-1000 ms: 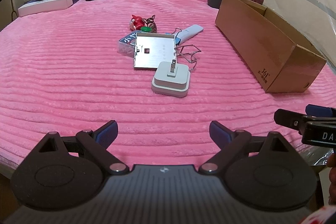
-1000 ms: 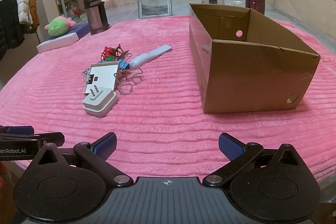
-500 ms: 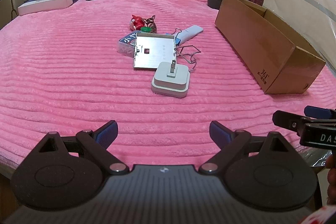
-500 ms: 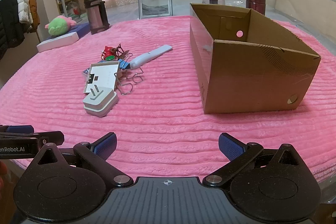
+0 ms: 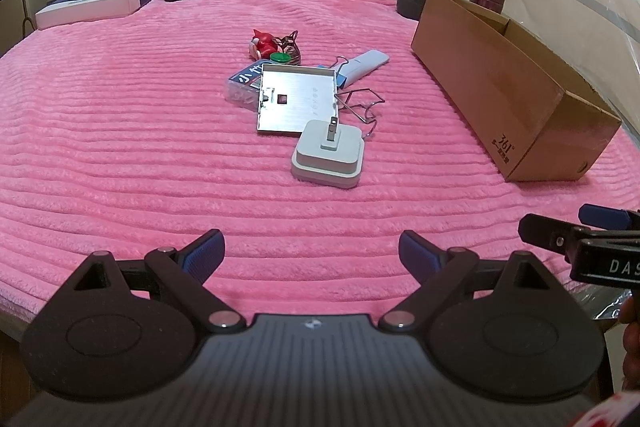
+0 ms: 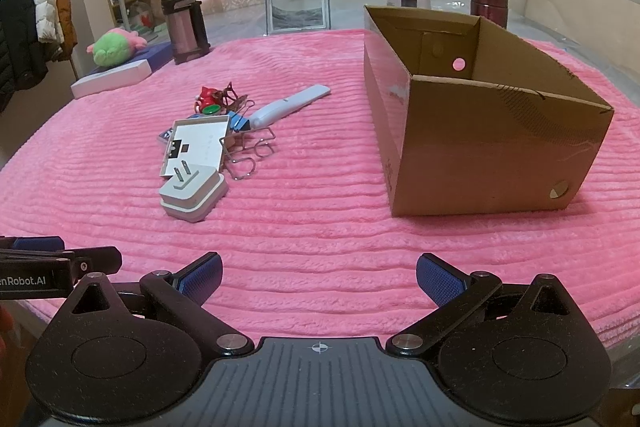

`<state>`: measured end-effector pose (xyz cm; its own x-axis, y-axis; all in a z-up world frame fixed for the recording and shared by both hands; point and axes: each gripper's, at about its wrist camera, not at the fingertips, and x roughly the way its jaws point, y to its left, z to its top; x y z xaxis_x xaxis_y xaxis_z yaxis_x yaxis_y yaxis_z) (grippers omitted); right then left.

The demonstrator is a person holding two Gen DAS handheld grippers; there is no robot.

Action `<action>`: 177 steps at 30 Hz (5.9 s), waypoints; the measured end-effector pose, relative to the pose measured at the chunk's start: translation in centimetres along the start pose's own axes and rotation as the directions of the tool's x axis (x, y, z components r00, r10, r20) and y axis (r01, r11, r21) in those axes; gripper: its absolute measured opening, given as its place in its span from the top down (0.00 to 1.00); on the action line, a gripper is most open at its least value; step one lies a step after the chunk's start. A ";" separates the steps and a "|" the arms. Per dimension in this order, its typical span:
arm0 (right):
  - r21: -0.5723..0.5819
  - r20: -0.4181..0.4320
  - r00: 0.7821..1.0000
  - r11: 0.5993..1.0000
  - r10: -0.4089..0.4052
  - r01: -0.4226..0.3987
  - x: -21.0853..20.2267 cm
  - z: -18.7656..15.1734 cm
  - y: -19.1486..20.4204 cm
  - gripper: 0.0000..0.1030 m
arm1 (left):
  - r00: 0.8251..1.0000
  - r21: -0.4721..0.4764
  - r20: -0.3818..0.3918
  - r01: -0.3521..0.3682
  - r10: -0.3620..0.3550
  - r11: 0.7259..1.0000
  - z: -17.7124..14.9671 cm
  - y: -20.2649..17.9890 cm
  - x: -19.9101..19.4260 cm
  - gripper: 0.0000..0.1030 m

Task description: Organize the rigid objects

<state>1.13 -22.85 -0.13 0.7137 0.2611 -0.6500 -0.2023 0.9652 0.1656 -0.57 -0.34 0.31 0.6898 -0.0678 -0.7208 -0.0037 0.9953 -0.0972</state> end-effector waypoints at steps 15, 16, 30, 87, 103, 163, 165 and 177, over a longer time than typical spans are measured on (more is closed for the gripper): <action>-0.001 -0.011 1.000 1.000 0.005 -0.005 0.7 0.0 0.2 0.02 | 1.000 0.005 -0.003 0.005 -0.005 1.000 0.4 0.6 0.6 0.13; 0.001 -0.012 1.000 1.000 0.006 -0.006 0.8 0.1 0.2 0.02 | 1.000 0.005 -0.004 0.005 -0.005 1.000 0.5 0.6 0.7 0.13; 0.033 -0.005 0.999 0.999 0.032 -0.032 3.0 0.4 -0.7 0.02 | 0.998 0.074 0.034 0.051 -0.054 0.996 2.5 1.1 4.8 0.13; -0.277 -0.041 0.967 0.927 0.251 -0.252 19.3 9.1 4.5 0.29 | 0.994 0.066 0.063 0.082 -0.086 0.994 7.4 7.0 12.2 0.41; -0.335 -0.048 0.959 0.900 0.278 -0.278 21.3 10.2 4.7 0.38 | 0.995 0.046 0.051 0.088 -0.090 0.995 7.0 6.8 12.2 0.41; -0.420 -0.173 0.973 0.882 0.153 -0.213 8.9 16.4 -20.2 0.38 | 0.848 0.712 -0.346 0.516 -0.402 0.475 21.7 -25.1 16.0 0.41; -0.457 -0.214 0.966 0.860 0.142 -0.228 9.9 16.2 -20.1 0.38 | 0.853 0.739 -0.370 0.511 -0.368 0.440 21.4 -25.7 16.8 0.41; -0.545 -0.363 0.928 0.788 0.087 -0.287 13.9 15.2 -20.0 0.38 | 0.850 0.788 -0.459 0.524 -0.259 0.324 19.5 -27.2 20.0 0.41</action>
<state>25.32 -38.31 -1.24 0.4013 0.3210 -0.8579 -0.7297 0.6782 -0.0876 27.44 -27.41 1.89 0.2549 -0.3475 -0.9023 0.9305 0.3419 0.1312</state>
